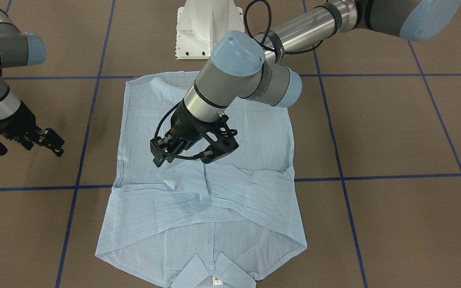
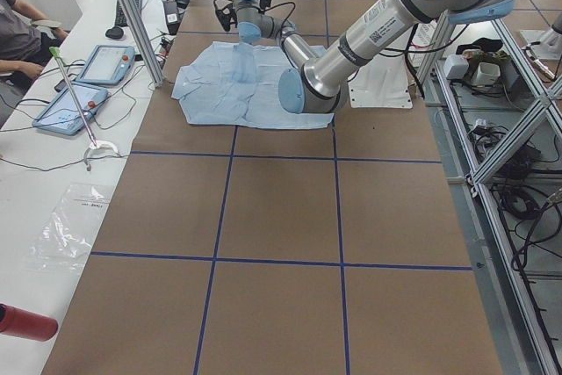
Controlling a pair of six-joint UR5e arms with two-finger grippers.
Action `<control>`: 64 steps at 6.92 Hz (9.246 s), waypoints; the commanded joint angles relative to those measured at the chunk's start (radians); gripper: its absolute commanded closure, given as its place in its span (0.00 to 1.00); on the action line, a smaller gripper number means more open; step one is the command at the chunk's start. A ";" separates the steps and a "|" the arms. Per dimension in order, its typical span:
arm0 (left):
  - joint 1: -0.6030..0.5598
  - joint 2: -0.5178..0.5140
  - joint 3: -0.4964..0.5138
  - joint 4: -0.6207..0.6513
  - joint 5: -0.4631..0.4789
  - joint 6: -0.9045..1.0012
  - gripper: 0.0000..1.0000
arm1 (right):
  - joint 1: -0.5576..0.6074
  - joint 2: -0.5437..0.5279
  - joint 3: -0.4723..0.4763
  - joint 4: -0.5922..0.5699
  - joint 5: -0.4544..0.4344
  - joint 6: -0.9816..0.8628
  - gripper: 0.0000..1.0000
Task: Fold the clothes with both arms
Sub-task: 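Lay the sleeve across the shirt with the left gripper and release, then move both grippers to the hem corners nearest the robot, then grasp both hem corners with the left and right grippers, then lift the hem with both grippers and fold it toward the collar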
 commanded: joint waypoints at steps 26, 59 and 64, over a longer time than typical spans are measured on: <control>0.069 0.716 -0.737 0.186 0.077 0.485 0.02 | -0.717 -0.239 0.317 0.216 -0.494 0.885 1.00; -0.054 0.645 -0.667 0.332 0.116 0.368 1.00 | -0.181 0.200 0.141 -0.114 -0.296 0.554 1.00; -0.119 0.501 -0.274 0.123 0.121 0.379 1.00 | -0.104 0.393 -0.179 -0.107 -0.267 0.461 1.00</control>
